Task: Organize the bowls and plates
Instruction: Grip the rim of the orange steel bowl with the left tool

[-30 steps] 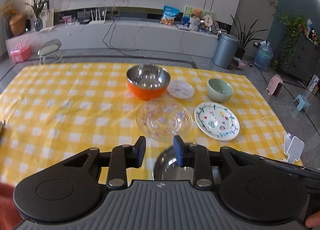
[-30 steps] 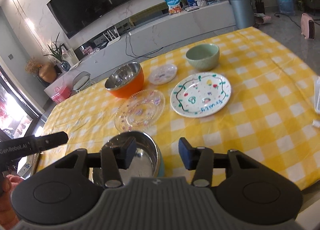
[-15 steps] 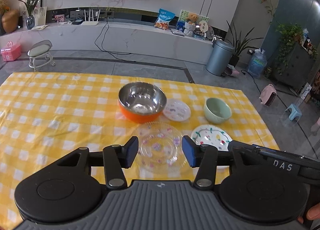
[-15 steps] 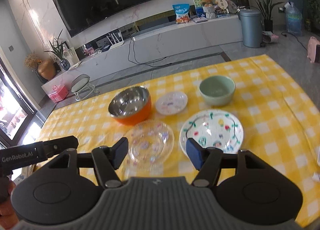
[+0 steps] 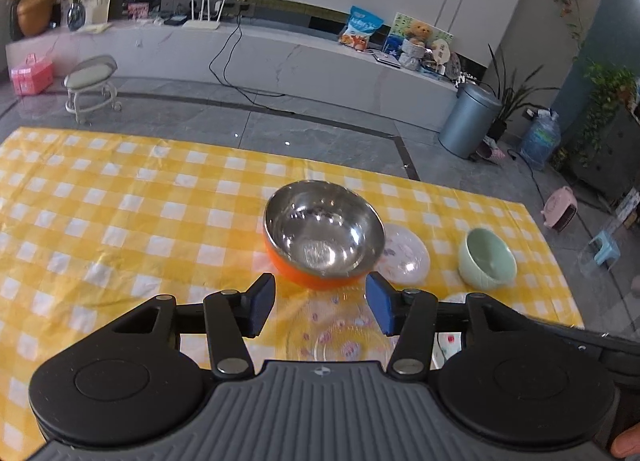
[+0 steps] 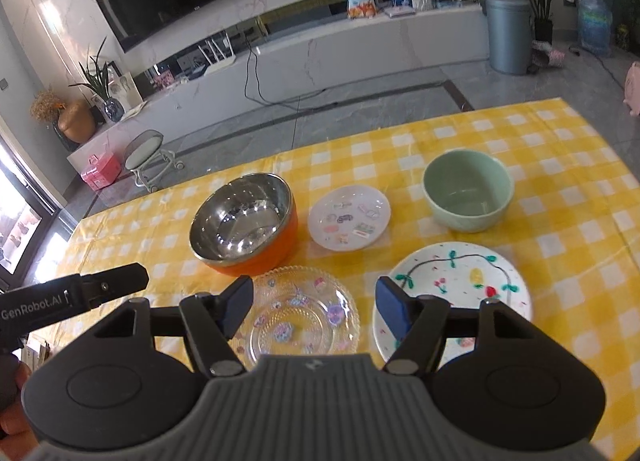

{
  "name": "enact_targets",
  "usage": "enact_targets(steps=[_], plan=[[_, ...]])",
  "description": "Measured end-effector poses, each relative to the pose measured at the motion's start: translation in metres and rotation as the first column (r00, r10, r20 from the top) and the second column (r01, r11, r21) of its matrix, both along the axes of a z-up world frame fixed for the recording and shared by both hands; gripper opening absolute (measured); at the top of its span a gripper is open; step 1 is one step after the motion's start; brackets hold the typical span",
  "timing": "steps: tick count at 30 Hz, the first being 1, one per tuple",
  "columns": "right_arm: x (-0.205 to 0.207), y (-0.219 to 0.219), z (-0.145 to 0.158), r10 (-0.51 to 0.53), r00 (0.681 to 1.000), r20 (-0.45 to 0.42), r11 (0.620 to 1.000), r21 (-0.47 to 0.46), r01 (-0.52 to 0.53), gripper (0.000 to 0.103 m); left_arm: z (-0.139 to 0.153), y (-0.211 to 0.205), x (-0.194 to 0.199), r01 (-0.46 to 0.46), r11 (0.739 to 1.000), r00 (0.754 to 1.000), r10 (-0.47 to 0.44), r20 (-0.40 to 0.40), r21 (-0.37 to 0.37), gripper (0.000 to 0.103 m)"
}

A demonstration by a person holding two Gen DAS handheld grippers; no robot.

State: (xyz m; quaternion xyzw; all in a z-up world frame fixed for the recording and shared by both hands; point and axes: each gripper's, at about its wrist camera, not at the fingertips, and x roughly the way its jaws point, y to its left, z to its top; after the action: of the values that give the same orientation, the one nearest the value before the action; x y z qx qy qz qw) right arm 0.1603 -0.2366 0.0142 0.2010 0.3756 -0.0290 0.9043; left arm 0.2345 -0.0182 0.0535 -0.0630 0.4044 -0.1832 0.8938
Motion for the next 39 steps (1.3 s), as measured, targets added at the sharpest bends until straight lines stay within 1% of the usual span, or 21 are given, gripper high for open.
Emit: enact_targets(steps=[4,9,11,14,16,17,19,21,22,24,25,27,29,34,39], plan=[[0.033,-0.003,-0.008,-0.003,0.999,-0.037,1.000,0.029,0.004,0.067,-0.012,0.005,0.027,-0.020,0.999,0.999,0.018,-0.044,-0.051,0.060],[0.072,0.001,-0.014,0.002,0.998,-0.059,0.999,0.033,-0.001,0.066,-0.030,0.006,0.055,-0.039,0.998,0.997,0.036,-0.064,-0.043,0.058],[0.085,0.005,-0.018,0.007,0.998,-0.070,1.000,0.024,-0.005,0.065,-0.039,0.007,0.065,-0.048,0.998,0.996,0.043,-0.084,-0.051,0.053],[0.103,0.013,-0.024,0.007,0.996,-0.088,1.000,-0.003,-0.007,0.059,-0.051,0.009,0.076,-0.069,0.996,0.992,0.061,-0.114,-0.064,0.046],[0.113,0.016,-0.029,0.006,0.995,-0.101,1.000,-0.002,-0.006,0.055,-0.058,0.009,0.082,-0.075,0.994,0.990,0.065,-0.125,-0.078,0.043],[0.117,0.018,-0.032,0.008,0.994,-0.109,1.000,0.001,-0.008,0.053,-0.061,0.009,0.084,-0.078,0.994,0.989,0.067,-0.130,-0.081,0.039],[0.126,0.021,-0.038,0.003,0.991,-0.135,1.000,0.001,-0.003,0.049,-0.066,0.007,0.090,-0.080,0.994,0.988,0.068,-0.140,-0.078,0.035],[0.134,0.023,-0.044,-0.009,0.987,-0.161,1.000,-0.003,0.009,0.042,-0.067,0.004,0.093,-0.079,0.995,0.989,0.069,-0.132,-0.068,0.033],[0.137,0.024,-0.047,-0.012,0.985,-0.170,1.000,0.000,0.013,0.040,-0.067,0.002,0.094,-0.075,0.995,0.990,0.066,-0.124,-0.062,0.031],[0.142,0.024,-0.051,-0.013,0.984,-0.177,1.000,0.017,0.016,0.031,-0.067,-0.003,0.097,-0.067,0.997,0.992,0.061,-0.114,-0.042,0.029],[0.144,0.024,-0.052,-0.014,0.983,-0.182,1.000,0.022,0.018,0.028,-0.068,-0.004,0.098,-0.064,0.997,0.992,0.061,-0.113,-0.031,0.026],[0.146,0.025,-0.055,-0.014,0.982,-0.188,0.999,0.028,0.020,0.018,-0.069,-0.005,0.099,-0.066,0.998,0.992,0.064,-0.113,-0.014,0.022],[0.146,0.026,-0.055,-0.014,0.983,-0.186,0.999,0.045,0.022,0.013,-0.072,-0.005,0.099,-0.068,0.998,0.991,0.067,-0.117,-0.002,0.015],[0.142,0.031,-0.047,-0.025,0.983,-0.183,0.999,0.037,0.032,0.012,-0.067,-0.004,0.094,-0.083,0.997,0.990,0.083,-0.116,0.011,0.014],[0.129,0.034,-0.030,-0.013,0.986,-0.166,1.000,0.025,0.018,0.012,-0.047,-0.002,0.080,-0.073,0.997,0.993,0.075,-0.088,0.023,0.013]])
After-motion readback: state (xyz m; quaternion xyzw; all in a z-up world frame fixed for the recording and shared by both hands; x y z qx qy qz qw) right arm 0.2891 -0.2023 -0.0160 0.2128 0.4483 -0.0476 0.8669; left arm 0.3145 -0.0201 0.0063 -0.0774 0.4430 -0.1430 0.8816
